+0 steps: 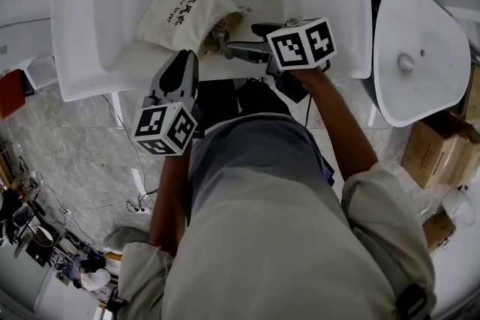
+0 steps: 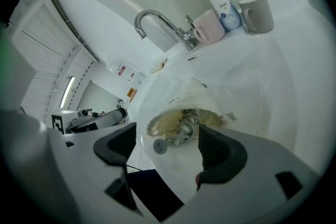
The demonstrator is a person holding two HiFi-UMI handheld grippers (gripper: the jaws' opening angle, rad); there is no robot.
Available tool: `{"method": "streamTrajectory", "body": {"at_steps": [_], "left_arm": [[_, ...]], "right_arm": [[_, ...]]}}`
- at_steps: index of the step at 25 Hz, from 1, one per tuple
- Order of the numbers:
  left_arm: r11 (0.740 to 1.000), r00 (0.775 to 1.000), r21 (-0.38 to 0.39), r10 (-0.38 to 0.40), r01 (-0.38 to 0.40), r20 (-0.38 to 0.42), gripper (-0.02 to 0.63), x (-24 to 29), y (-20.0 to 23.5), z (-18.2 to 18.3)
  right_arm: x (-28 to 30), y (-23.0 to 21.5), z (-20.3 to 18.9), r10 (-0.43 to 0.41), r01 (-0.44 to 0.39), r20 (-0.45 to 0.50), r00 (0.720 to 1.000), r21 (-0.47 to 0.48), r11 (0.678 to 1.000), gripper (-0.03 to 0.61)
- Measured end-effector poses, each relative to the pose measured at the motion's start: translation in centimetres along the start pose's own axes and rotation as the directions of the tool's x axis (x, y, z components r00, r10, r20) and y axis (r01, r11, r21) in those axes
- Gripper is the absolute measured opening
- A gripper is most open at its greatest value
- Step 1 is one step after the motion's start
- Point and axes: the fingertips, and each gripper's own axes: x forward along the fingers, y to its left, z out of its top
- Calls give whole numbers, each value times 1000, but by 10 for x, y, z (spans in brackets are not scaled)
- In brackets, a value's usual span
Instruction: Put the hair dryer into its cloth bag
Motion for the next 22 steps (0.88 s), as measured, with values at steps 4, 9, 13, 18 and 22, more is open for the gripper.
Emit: {"method": "streamTrajectory", "body": {"at_steps": [4, 9, 13, 18, 22], "left_arm": [[1000, 999, -12, -23, 23, 30, 48, -4, -14, 7], [999, 997, -2, -47, 47, 65, 48, -10, -30, 17], [998, 994, 12, -65, 64, 93, 47, -17, -41, 25], [996, 987, 27, -92, 90, 132, 43, -31, -56, 36], [995, 986, 32, -96, 92, 134, 37, -42, -66, 43]], "right_arm": [[-22, 8, 6, -4, 5, 77, 997, -14, 1000, 360], [-49, 13, 8, -40, 50, 168, 985, -53, 997, 241], [-71, 24, 8, -19, 35, 244, 969, -62, 997, 219], [-104, 35, 10, -46, 91, 337, 940, -120, 989, 191], [-126, 41, 11, -86, 167, 392, 916, -179, 970, 162]]}}
